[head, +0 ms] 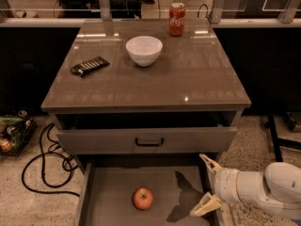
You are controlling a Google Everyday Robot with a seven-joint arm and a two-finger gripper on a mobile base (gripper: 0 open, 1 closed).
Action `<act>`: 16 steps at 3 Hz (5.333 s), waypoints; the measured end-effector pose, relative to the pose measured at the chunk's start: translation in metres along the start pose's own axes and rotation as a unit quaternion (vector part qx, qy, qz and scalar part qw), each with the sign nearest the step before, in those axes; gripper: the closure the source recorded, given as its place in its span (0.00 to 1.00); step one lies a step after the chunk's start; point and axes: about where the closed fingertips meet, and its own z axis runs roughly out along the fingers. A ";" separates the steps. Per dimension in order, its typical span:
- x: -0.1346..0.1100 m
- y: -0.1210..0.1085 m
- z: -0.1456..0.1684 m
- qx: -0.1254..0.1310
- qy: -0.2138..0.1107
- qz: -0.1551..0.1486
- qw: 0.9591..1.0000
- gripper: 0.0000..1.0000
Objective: Pick apple from middle drawer and place on counter
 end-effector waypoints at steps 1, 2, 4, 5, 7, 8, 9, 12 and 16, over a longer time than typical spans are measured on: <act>0.023 0.009 0.030 -0.004 -0.010 0.009 1.000 0.00; 0.023 0.009 0.030 -0.003 -0.010 0.009 1.000 0.00; 0.027 0.008 0.068 -0.023 -0.046 0.003 0.999 0.00; 0.030 0.009 0.113 -0.040 -0.086 -0.005 0.995 0.00; 0.036 0.020 0.176 -0.076 -0.113 -0.016 0.991 0.00; 0.039 0.029 0.194 -0.091 -0.100 -0.018 0.991 0.00; 0.045 0.047 0.219 -0.107 -0.072 0.002 0.992 0.00; 0.045 0.052 0.249 -0.131 -0.074 0.012 0.989 0.00; 0.045 0.058 0.262 -0.143 -0.080 0.016 0.986 0.70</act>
Offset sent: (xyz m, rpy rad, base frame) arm -0.0006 0.0061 -0.0489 0.0204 0.0115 -0.0293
